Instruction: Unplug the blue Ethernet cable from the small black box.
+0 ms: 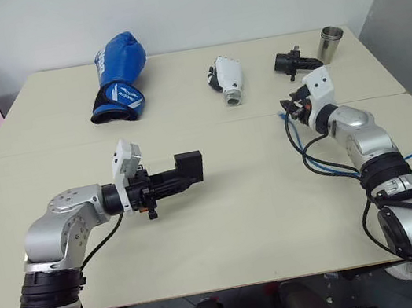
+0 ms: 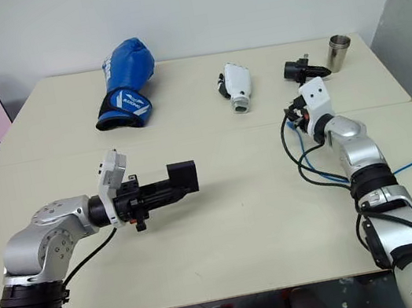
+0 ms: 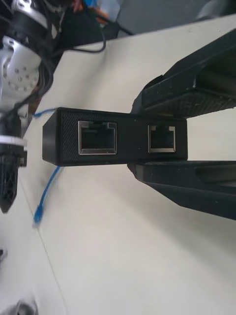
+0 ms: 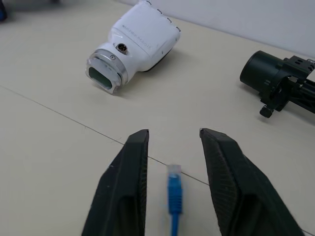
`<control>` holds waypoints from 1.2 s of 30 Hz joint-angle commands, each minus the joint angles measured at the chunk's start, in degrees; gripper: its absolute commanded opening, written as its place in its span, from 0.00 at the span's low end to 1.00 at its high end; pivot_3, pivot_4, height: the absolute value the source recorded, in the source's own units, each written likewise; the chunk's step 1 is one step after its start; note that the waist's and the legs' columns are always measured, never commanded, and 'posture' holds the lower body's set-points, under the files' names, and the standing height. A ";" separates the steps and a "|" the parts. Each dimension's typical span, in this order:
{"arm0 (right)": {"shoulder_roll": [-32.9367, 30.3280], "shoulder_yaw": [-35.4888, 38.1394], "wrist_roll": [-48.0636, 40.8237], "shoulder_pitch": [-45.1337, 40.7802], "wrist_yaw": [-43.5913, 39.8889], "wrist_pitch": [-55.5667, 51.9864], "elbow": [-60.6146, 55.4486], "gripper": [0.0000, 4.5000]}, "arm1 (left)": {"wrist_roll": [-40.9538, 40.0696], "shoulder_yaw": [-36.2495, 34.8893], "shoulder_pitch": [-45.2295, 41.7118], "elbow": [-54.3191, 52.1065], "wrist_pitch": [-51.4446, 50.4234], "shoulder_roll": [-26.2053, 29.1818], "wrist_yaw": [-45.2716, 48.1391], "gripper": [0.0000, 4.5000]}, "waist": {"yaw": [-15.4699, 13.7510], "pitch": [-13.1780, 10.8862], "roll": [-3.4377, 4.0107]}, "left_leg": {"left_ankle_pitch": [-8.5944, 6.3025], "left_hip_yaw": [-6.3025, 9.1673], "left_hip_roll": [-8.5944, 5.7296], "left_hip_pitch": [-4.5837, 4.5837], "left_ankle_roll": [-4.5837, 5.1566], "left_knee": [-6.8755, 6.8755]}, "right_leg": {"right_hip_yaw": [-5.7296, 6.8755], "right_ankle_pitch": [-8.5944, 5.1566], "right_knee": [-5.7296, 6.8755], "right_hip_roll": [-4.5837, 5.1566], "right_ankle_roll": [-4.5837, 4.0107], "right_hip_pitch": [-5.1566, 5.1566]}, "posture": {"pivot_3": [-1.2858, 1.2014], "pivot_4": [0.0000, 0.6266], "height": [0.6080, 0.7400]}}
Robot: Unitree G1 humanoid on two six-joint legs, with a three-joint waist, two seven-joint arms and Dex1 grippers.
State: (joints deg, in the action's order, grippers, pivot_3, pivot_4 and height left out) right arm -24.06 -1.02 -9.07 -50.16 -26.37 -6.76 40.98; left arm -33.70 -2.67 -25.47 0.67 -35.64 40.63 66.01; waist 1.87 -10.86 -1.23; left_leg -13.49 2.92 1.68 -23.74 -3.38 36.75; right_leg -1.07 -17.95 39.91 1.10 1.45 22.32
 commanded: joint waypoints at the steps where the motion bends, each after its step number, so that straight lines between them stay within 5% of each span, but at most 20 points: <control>1: -0.96 2.08 -1.47 1.21 -2.70 -0.66 -8.98 0.61 | 1.73 -2.58 -0.78 0.79 3.95 -1.70 -3.96 0.18 | -0.03 -0.01 0.01 | 0.00 0.01 0.00 0.00 0.00 0.01 | 0.01 0.00 0.01 0.00 0.00 0.00 | 0.52 0.24 1.00; 6: -2.47 -2.53 -10.20 9.37 -17.64 -11.15 -32.14 0.83 | 6.85 -5.32 -2.50 6.19 11.57 -7.04 -15.54 0.18 | -0.18 0.00 0.02 | 0.00 0.09 0.04 0.00 0.01 0.12 | 0.07 0.00 0.07 -0.02 0.00 -0.03 | 0.52 0.24 1.00; 11: -2.47 -8.64 -10.84 14.76 -20.59 -17.77 -47.42 0.84 | 16.18 -6.86 -1.63 14.30 26.48 -12.24 -28.71 0.18 | -0.04 0.00 0.02 | -0.01 0.11 0.01 -0.01 0.01 0.18 | 0.06 0.01 0.09 0.00 0.03 -0.04 | 0.52 0.24 1.00; 25: -1.91 -12.99 -7.86 15.98 -20.96 -20.43 -50.78 0.84 | 20.33 -7.84 3.28 23.03 34.83 -17.25 -37.47 0.18 | -0.21 0.01 0.01 | 0.00 0.16 -0.03 -0.02 0.01 0.21 | 0.13 0.03 0.09 0.02 0.05 -0.05 | 0.52 0.24 1.00; 26: -1.89 -12.97 -7.72 15.99 -20.96 -20.44 -50.79 0.84 | 19.79 -8.12 3.38 23.06 33.95 -17.23 -37.32 0.34 | -0.20 0.01 0.01 | 0.00 0.16 -0.03 -0.02 0.01 0.21 | 0.14 0.03 0.09 0.02 0.05 -0.05 | 0.52 0.24 1.00; 36: -1.96 -12.82 -7.54 16.21 -21.39 -20.75 -51.00 0.84 | 19.03 -8.37 3.75 22.53 32.80 -17.16 -36.69 0.84 | -0.19 0.02 0.00 | 0.00 0.16 -0.03 0.00 0.01 0.21 | 0.14 0.03 0.10 0.01 0.05 -0.06 | 0.52 0.24 1.00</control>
State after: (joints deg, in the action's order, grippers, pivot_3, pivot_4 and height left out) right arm -26.01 -14.72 -16.49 -33.81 -47.39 -27.65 -7.89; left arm -14.16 -9.96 -22.12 24.25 -2.98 23.24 29.36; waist 1.68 -10.84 -1.23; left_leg -13.49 3.08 1.66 -23.74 -3.37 36.96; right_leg -0.93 -17.92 40.01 1.11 1.50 22.26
